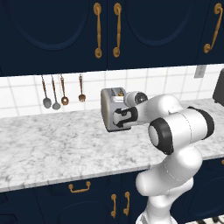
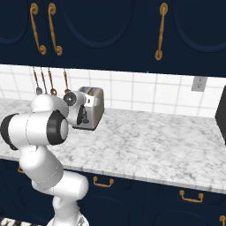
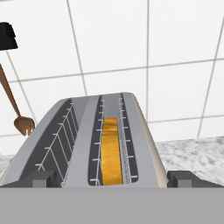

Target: Start the toaster. Once the lever pops up, take the bread to the plate on the dining counter.

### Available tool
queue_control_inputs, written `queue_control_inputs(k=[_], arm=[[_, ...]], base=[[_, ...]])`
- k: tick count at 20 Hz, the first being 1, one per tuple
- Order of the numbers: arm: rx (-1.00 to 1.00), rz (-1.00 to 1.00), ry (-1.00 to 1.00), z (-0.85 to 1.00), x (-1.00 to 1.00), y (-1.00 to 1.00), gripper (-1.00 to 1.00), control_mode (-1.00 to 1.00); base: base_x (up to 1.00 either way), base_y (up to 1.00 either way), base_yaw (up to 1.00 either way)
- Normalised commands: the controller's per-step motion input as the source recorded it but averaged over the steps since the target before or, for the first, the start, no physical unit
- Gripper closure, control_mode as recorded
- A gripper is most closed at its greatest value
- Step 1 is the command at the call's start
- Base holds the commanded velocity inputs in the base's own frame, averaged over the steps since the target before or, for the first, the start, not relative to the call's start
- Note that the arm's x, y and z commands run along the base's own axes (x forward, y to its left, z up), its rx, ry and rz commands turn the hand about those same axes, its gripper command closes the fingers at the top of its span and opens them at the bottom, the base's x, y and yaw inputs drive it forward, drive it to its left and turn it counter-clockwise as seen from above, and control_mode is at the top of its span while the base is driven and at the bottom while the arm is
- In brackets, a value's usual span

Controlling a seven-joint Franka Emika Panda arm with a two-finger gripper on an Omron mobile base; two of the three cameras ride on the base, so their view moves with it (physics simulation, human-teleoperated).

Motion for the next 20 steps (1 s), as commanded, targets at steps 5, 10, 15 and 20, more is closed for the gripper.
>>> queue_control_inputs(k=[5,10,15,20], arm=[[0.00,0.00,0.00,0.00,0.00,0.00,-1.00,-1.00],[0.00,0.00,0.00,0.00,0.00,0.00,-1.00,-1.00],[0.00,0.00,0.00,0.00,0.00,0.00,-1.00,-1.00],[0.00,0.00,0.00,0.00,0.00,0.00,-1.00,-1.00]], base=[[0.00,0.00,0.00],[0.00,0.00,0.00],[0.00,0.00,0.00],[0.00,0.00,0.00]])
